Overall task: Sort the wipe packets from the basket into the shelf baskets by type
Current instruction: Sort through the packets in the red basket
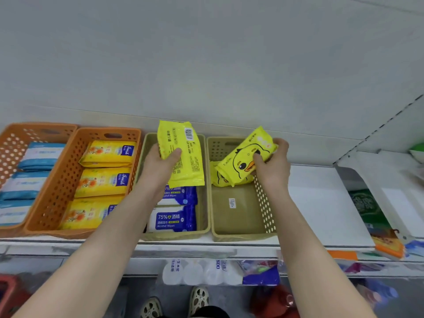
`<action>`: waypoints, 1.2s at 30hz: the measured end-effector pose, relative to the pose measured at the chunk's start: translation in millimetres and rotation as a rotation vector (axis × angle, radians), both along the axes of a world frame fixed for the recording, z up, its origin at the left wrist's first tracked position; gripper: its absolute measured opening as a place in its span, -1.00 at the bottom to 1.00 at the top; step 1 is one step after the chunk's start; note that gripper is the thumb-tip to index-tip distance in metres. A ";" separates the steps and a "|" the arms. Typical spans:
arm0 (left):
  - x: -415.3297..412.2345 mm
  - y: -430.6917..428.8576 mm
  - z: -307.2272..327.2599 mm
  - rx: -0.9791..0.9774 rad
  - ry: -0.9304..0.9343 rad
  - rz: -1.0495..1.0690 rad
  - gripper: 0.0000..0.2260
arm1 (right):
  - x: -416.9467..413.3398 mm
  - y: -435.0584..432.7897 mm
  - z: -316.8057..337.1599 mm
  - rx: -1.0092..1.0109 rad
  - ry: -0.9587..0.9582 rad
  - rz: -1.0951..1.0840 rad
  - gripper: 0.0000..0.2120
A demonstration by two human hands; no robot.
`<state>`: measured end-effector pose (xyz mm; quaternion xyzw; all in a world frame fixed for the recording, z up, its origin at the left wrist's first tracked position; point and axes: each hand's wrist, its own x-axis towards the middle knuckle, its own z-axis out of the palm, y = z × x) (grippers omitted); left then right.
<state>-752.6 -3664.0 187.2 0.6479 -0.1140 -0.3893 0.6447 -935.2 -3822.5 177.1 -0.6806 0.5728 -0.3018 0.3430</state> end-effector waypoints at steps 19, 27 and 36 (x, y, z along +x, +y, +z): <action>-2.7 -5.4 -10.1 0.009 -0.003 0.012 -0.73 | 31.4 -9.7 -61.6 -0.270 1.089 0.565 -0.34; -1.1 -7.5 -17.4 0.026 0.010 0.021 -0.73 | 40.4 -19.7 -79.8 -0.215 1.092 0.567 -0.28; -10.8 -15.8 -14.3 -0.022 0.086 -0.041 -0.71 | 38.2 -24.6 -74.8 0.103 1.026 0.728 -0.30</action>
